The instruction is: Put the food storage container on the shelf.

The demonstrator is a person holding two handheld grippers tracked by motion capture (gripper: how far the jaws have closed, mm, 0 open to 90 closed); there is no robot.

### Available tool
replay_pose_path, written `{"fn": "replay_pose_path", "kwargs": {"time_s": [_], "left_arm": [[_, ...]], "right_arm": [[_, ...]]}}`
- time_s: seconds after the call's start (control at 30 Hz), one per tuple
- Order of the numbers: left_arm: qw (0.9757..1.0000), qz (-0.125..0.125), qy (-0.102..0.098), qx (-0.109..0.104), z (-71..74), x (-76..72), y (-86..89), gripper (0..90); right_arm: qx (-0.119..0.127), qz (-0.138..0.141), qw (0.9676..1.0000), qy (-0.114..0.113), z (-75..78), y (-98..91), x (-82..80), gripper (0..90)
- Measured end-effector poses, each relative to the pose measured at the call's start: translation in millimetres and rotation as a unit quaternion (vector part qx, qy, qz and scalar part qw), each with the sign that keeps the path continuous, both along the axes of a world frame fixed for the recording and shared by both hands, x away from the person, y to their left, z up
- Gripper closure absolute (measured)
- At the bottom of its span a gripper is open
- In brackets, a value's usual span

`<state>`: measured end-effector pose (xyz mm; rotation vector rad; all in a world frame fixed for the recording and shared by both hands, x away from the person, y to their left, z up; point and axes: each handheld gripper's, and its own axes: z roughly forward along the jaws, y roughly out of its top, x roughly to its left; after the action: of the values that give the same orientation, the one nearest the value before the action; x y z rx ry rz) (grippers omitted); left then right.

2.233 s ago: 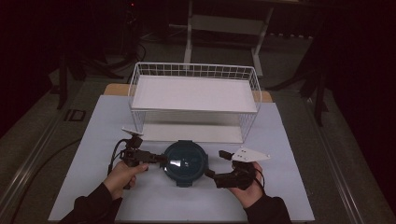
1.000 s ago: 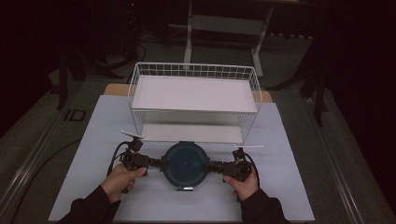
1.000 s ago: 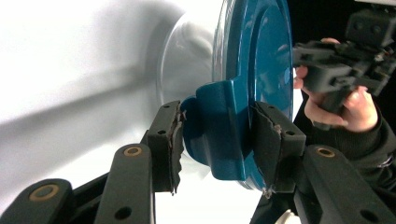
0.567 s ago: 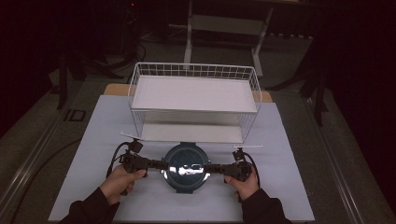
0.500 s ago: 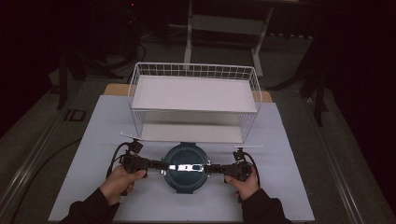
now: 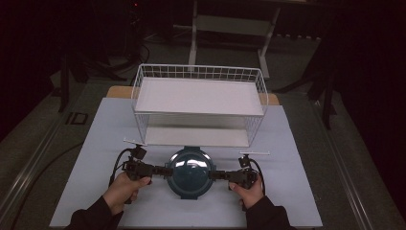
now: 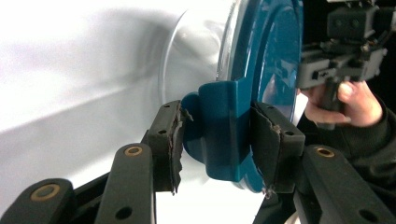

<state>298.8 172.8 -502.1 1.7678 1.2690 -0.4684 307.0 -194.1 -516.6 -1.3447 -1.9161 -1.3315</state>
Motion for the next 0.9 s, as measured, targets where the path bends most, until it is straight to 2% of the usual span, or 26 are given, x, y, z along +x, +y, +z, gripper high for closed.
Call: {"fn": "replay_pose_path", "kwargs": {"time_s": [0.17, 0.2, 0.3, 0.33, 0.43, 0.53, 0.7, 0.9], "left_arm": [[0.9999, 0.009, -0.008, 0.002, 1.6, -5.4, -0.3, 56.0], [0.9999, 0.01, -0.014, -0.001, 0.6, -7.7, 0.0, 56.0], [0.9997, 0.009, -0.019, -0.007, -0.1, -9.5, -1.1, 56.0], [0.9996, 0.007, -0.026, -0.01, 0.5, -10.3, -2.6, 56.0], [0.9992, 0.01, -0.036, -0.013, 3.8, -10.5, -4.3, 56.0], [0.998, 0.007, -0.062, 0.0, 12.7, -8.5, -7.4, 55.8], [0.9973, 0.01, -0.072, -0.002, 16.9, -5.9, -10.0, 55.9], [0.995, 0.009, -0.1, 0.001, 27.9, 1.6, -15.7, 56.0]], "right_arm": [[-0.007, 0.002, 0.9999, -0.01, 3.3, 1.1, -4.2, 57.1], [-0.013, 0.004, 0.9997, -0.018, 5.8, 2.1, -7.6, 57.1], [-0.012, 0.005, 0.9997, -0.022, 7.1, 1.3, -8.2, 57.2], [-0.015, 0.004, 0.9993, -0.036, 10.6, -0.6, -8.2, 57.1], [-0.013, 0.002, 0.9986, -0.05, 17.0, -3.6, -6.1, 57.1], [-0.017, 0.007, 0.998, -0.061, 21.1, -4.5, -3.7, 57.1], [-0.02, 0.011, 0.997, -0.074, 26.1, -7.2, 1.0, 57.0], [-0.021, 0.008, 0.9947, -0.101, 37.0, -12.3, 8.6, 56.9]]}}
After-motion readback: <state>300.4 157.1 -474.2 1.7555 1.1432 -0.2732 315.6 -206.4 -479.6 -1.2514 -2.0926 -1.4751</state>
